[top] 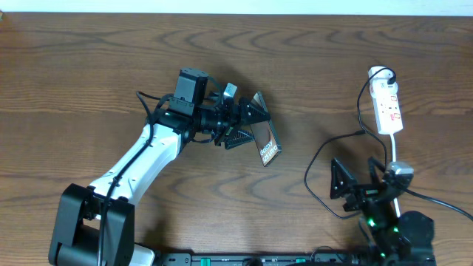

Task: Plug charger to phone and switch on socket
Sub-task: 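Swing the right gripper from the power strip toward the held phone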

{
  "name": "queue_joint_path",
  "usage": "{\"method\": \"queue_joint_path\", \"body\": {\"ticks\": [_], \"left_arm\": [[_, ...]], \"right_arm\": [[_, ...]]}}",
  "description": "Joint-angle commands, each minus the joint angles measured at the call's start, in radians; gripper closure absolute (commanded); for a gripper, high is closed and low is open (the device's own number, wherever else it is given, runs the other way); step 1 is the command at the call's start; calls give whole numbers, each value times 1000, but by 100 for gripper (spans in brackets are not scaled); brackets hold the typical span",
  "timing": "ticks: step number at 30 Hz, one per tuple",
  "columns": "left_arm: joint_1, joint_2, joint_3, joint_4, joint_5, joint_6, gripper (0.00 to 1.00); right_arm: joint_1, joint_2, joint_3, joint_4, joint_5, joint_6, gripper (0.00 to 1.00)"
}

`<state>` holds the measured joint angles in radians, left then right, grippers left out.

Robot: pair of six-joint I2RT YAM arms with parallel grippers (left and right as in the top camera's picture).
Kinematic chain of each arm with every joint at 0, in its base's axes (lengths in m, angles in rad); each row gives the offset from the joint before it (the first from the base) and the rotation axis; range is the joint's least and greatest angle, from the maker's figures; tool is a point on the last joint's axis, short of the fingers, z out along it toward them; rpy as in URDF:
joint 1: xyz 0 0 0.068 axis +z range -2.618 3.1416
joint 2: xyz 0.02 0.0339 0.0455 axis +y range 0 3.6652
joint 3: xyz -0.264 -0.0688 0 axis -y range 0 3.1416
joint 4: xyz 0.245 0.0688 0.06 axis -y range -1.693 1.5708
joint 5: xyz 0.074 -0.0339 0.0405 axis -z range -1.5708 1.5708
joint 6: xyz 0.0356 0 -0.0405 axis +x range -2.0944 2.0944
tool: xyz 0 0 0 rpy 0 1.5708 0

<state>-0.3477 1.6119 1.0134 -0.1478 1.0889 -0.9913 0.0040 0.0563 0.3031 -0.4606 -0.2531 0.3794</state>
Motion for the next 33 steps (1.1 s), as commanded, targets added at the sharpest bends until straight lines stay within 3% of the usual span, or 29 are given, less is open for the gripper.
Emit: {"method": "queue_joint_path", "body": {"ticks": [1,8,13,19,33], "left_arm": [[5,-28,27,12,21,6,44],[5,-28,27,12,21,6,44],[5,-28,27,12,21,5,44],[5,-28,27,12,21,5,44],[5,-28,27,12,21,6,44]], "right_arm": [[10,53,141,-89,12,-105,1],[10,188,374,-310,-1,-104,1],[10,341,516,-412,-152,-105,1],[11,456,527,-323,-517,-104,1],[11,497,471,-286,-517,-214,1]]}}
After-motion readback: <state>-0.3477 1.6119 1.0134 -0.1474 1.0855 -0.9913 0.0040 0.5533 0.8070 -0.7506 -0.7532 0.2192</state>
